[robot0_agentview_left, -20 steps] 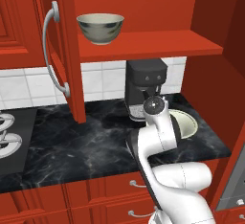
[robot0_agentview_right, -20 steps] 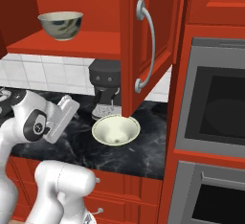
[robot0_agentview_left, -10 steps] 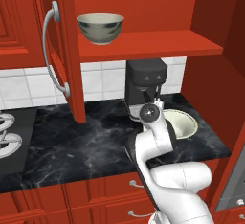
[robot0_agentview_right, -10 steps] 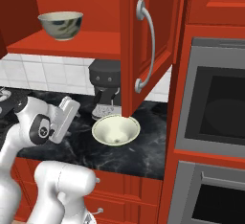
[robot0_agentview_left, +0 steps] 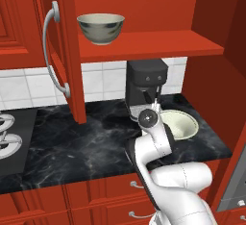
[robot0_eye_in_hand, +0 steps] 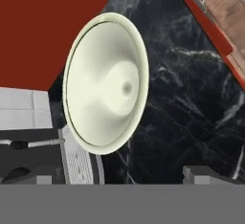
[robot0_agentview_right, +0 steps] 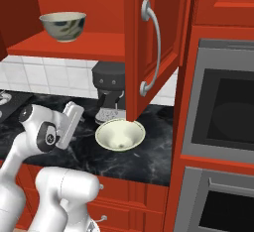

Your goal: Open the cabinet. Pick the bowls from the counter and place them in the cabinet. Then close the cabinet.

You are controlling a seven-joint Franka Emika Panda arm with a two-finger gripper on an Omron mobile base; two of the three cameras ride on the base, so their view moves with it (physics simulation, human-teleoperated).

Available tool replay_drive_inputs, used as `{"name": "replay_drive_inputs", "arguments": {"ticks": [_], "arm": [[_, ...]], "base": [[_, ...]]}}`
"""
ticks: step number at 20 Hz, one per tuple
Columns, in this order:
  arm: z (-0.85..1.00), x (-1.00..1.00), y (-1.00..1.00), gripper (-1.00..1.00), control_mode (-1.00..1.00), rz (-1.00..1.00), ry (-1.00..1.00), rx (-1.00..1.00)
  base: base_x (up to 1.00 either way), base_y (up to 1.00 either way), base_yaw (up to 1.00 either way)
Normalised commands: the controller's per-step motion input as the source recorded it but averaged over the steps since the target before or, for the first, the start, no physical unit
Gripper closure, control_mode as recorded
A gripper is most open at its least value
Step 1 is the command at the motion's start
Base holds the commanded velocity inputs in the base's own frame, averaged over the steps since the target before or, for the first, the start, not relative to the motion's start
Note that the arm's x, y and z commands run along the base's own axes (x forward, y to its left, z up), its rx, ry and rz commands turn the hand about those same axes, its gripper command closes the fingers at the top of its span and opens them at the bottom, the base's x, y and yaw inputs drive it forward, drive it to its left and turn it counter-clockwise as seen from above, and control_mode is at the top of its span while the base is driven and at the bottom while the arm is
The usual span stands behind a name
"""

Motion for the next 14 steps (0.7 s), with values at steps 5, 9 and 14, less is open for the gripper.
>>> {"name": "replay_drive_inputs", "arguments": {"ticks": [5, 9, 14], "arm": [[-0.21, 0.08, -0.14, -1.00, -1.00, -0.01, -0.11, 0.00], [-0.09, 0.03, -0.28, -1.00, -1.00, -0.03, -0.04, 0.03], [-0.25, 0.20, -0.22, -1.00, -1.00, 0.00, 0.00, 0.11]], "base": [[0.00, 0.00, 0.00], [0.00, 0.00, 0.00], [0.00, 0.00, 0.00]]}}
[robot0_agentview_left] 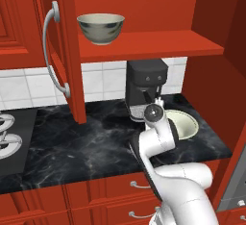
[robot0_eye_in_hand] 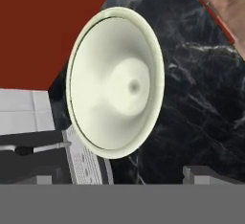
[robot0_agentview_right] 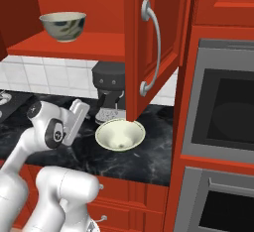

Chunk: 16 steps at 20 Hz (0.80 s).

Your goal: Open the cabinet. Pick the bowls from the counter and place them in the cabinet. Then close the cabinet.

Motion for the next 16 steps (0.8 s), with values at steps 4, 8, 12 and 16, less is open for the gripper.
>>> {"name": "replay_drive_inputs", "arguments": {"ticks": [4, 8, 12, 16], "arm": [[-0.24, 0.22, -0.10, -1.00, -1.00, 0.00, 0.00, 0.06], [-0.27, 0.20, -0.10, -1.00, -1.00, -0.03, 0.01, 0.06], [-0.32, 0.14, -0.05, -1.00, -1.00, -0.08, 0.02, 0.01], [-0.29, 0.01, 0.00, -1.00, -1.00, -0.16, 0.00, 0.00]], "base": [[0.00, 0.00, 0.00], [0.00, 0.00, 0.00], [0.00, 0.00, 0.00], [0.00, 0.00, 0.00]]}}
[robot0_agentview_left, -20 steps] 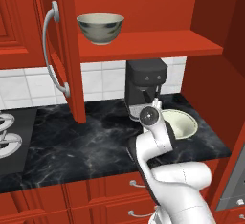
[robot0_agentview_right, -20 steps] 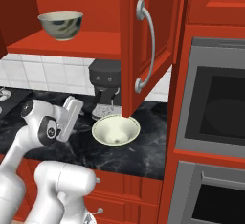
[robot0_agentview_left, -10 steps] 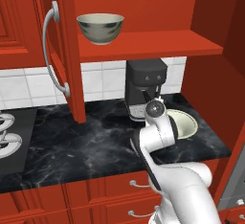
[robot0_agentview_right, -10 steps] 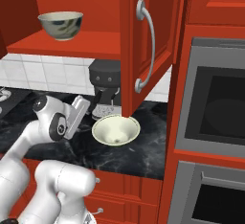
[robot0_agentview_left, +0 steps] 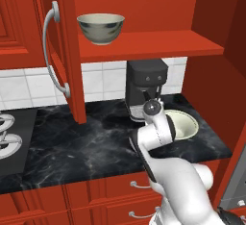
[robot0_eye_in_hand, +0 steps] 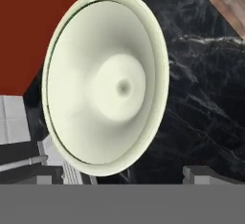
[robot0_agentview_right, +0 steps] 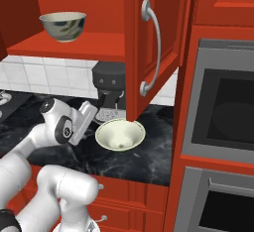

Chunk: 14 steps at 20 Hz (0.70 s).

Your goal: Open the cabinet. Pick the bowls from the counter and place them in the cabinet. Then close the cabinet.

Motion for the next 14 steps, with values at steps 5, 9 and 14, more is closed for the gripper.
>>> {"name": "replay_drive_inputs", "arguments": {"ticks": [5, 9, 14], "arm": [[-0.23, 0.00, 0.00, -1.00, -1.00, -0.22, 0.00, 0.00], [-0.18, 0.00, 0.00, -1.00, -1.00, -0.22, 0.00, 0.00], [-0.13, 0.00, 0.00, -1.00, -1.00, -0.16, 0.00, 0.00]], "base": [[0.00, 0.00, 0.00], [0.00, 0.00, 0.00], [0.00, 0.00, 0.00]]}}
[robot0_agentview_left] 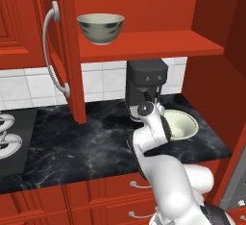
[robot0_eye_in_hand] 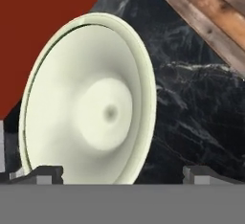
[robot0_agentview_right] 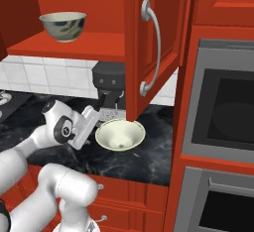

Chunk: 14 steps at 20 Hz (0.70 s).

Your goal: Open the cabinet. Pick the bowls from the counter and place them in the cabinet. Then close the cabinet.

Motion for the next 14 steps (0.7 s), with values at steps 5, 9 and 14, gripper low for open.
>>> {"name": "replay_drive_inputs", "arguments": {"ticks": [5, 9, 14], "arm": [[-0.30, 0.01, -0.05, -1.00, -1.00, -0.01, 0.00, 0.04], [-0.30, 0.05, -0.13, -1.00, -1.00, 0.00, 0.00, 0.06], [-0.23, 0.14, -0.26, -1.00, -1.00, 0.00, -0.01, 0.03]], "base": [[0.00, 0.00, 0.00], [0.00, 0.00, 0.00], [0.00, 0.00, 0.00]]}}
